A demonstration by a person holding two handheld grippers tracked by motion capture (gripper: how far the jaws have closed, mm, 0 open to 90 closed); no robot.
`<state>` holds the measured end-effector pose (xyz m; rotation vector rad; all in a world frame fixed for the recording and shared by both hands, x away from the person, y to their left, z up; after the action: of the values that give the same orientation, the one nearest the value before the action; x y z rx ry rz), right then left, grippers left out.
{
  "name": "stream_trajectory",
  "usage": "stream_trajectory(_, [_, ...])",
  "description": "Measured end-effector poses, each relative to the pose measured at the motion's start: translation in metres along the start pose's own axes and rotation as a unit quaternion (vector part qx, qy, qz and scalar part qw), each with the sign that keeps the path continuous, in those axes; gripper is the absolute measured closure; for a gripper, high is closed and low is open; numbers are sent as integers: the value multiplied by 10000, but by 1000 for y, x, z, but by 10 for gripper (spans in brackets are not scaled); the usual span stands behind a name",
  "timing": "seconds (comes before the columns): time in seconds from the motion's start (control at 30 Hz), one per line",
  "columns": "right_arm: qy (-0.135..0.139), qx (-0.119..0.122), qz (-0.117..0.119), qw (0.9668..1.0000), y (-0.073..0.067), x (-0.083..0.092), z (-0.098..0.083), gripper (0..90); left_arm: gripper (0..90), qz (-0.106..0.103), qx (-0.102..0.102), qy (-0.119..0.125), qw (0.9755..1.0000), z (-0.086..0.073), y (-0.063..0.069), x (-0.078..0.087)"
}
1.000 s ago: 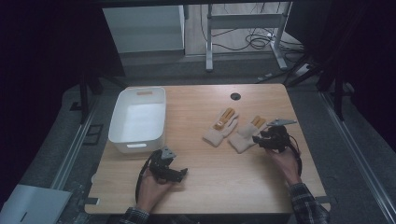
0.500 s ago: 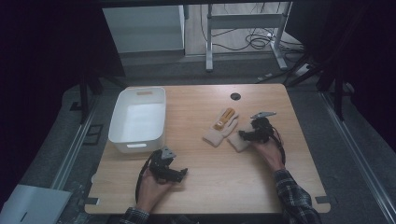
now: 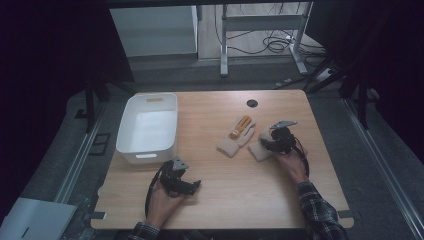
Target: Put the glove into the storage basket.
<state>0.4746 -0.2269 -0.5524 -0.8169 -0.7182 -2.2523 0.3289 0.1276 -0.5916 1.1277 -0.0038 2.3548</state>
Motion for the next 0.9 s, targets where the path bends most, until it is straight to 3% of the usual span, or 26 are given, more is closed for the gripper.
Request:
stream_trajectory(0.23, [233,123,269,9993,-6,27,9,542,16,1,1,-3,10000,0,0,0])
stream_trajectory(0.33, [366,422,510,9971,-20,47,14,536,16,3,-4,-7,10000,0,0,0])
stream_trajectory(0.37, [366,422,510,9971,-20,47,14,536,16,3,-4,-7,10000,0,0,0])
stream_trajectory(0.4, [431,581,639,9953,-29,57,16,532,16,3,-3,-6,10000,0,0,0])
stream_trajectory(0.43, [431,581,639,9953,-29,57,16,532,16,3,-3,-5,10000,0,0,0])
stream_trajectory(0.47, [524,746,811,9925,-42,67,17,529,16,3,-5,-7,10000,0,0,0])
stream_trajectory(0.67, [675,1157,1349,9818,-80,81,15,520,16,4,5,3,10000,0,0,0])
stream_trajectory(0.73, [654,1298,1550,9772,-95,80,12,516,16,-1,24,21,10000,0,0,0])
stream_trajectory(0.77, [654,1298,1550,9772,-95,80,12,516,16,-1,24,21,10000,0,0,0])
stream_trajectory(0.8, [562,1412,1732,9731,-110,74,8,510,16,-1,27,21,10000,0,0,0])
stream_trajectory(0.83, [562,1412,1732,9731,-110,74,8,510,16,-1,27,21,10000,0,0,0])
stream_trajectory(0.87, [469,1487,1873,9698,-122,66,2,492,16,1,5,5,10000,0,0,0])
stream_trajectory(0.9, [469,1487,1873,9698,-122,66,2,492,16,2,-4,-2,10000,0,0,0])
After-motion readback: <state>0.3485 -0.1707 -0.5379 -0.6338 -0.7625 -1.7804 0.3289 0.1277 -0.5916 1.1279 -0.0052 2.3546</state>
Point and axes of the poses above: each handheld gripper's, and its own axes: x roughly backward along the jaws, z roughly out of its top, y roughly to its right, the point moved 3 cm from there along -x, roughly forward along the jaws, and after that the axes turned 15 degrees about x, right-handed, at the moved point
